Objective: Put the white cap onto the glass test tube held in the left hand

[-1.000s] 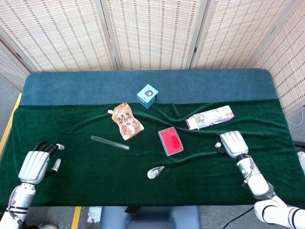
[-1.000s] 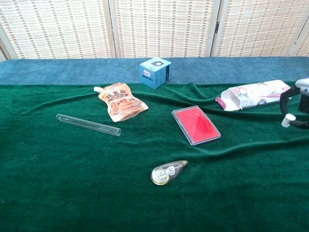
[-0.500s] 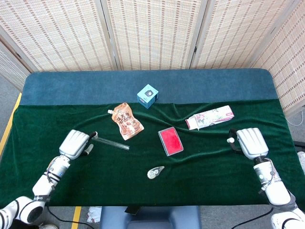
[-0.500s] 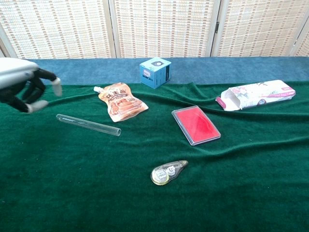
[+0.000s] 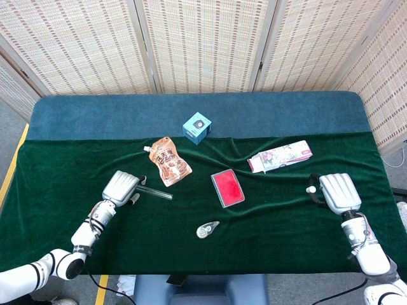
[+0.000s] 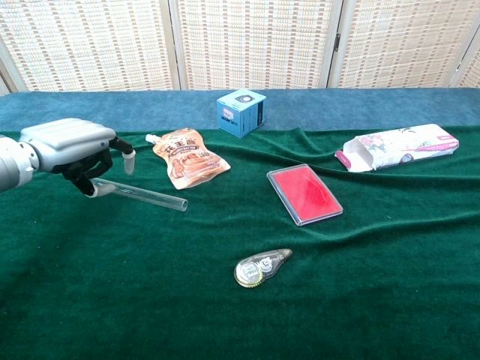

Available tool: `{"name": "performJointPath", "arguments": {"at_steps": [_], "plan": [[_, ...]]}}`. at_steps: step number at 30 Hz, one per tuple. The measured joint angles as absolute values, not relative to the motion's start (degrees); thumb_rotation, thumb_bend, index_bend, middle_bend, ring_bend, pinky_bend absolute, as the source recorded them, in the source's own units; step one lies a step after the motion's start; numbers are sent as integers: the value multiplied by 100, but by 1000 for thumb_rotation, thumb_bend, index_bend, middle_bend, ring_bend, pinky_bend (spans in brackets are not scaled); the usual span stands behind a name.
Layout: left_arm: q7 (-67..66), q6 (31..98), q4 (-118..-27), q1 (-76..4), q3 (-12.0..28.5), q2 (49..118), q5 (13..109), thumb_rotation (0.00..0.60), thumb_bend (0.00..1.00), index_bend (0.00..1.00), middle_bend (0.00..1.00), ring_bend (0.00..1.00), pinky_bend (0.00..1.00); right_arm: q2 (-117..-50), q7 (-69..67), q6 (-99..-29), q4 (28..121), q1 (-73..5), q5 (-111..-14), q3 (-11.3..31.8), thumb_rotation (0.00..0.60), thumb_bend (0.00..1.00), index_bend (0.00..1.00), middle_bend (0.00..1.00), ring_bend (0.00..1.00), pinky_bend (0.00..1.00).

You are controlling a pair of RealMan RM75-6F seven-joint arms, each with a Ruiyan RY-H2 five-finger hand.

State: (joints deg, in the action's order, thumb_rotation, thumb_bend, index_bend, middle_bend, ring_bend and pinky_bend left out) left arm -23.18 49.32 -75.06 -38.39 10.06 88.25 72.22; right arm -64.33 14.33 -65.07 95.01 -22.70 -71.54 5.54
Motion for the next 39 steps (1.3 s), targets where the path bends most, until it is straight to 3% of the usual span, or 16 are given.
{"name": "performJointPath", "arguments": {"at_steps": [15, 39], "plan": [[-2845, 4771, -7086, -4171, 983, 9392, 6360, 600, 395, 460, 880, 788, 765, -6490, 1223, -6420, 9302, -2240, -7169, 533, 585, 619, 744, 1000, 1000, 1000], [-2801, 4890, -6728, -4332, 893, 9665, 6078, 600, 417, 539, 892, 798, 772, -6590, 1005, -6287, 9057, -2239, -7165, 537, 584, 619, 745, 1000, 1000, 1000]]}}
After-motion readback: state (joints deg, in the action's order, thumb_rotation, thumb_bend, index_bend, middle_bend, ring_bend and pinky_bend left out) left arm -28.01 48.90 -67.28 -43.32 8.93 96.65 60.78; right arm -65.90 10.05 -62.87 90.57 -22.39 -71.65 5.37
